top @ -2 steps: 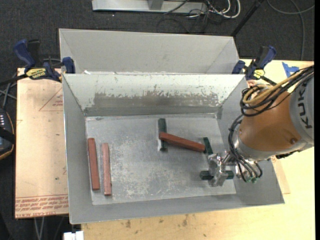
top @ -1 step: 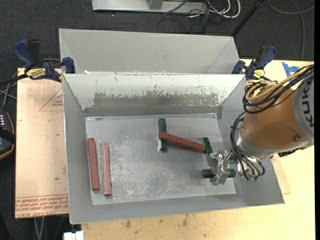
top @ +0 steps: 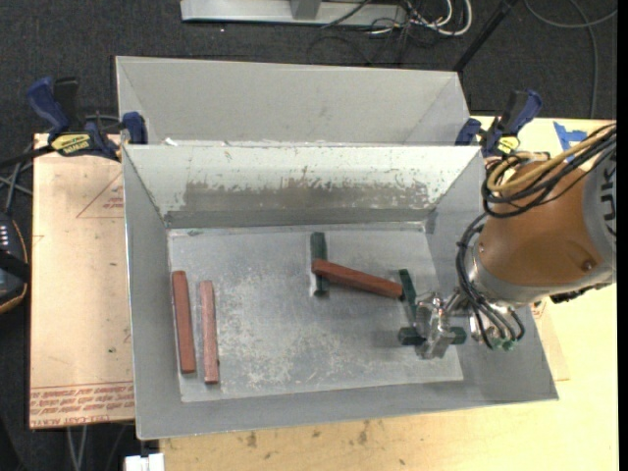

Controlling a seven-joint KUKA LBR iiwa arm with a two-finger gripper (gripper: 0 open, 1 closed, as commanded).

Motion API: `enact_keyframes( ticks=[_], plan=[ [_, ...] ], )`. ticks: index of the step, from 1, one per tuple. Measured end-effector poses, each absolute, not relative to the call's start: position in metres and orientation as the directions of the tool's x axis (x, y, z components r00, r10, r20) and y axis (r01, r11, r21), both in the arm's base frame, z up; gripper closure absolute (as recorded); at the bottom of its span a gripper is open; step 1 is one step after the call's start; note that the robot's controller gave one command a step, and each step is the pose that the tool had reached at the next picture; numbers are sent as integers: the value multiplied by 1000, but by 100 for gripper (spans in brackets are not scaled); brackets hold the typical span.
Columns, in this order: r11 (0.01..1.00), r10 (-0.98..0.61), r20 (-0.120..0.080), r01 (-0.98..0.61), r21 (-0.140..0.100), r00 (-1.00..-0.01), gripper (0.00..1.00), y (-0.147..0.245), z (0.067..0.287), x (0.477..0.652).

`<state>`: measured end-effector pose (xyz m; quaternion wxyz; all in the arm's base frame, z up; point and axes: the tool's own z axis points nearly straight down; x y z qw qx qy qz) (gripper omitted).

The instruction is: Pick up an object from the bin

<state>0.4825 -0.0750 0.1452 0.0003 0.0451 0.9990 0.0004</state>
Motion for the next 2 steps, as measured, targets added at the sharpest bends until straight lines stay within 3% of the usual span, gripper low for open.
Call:
enact_keyframes(
  ticks=[2],
  plan=[
    [996,91,-4,91,1,-996,100,-75,156,483]
  ],
)
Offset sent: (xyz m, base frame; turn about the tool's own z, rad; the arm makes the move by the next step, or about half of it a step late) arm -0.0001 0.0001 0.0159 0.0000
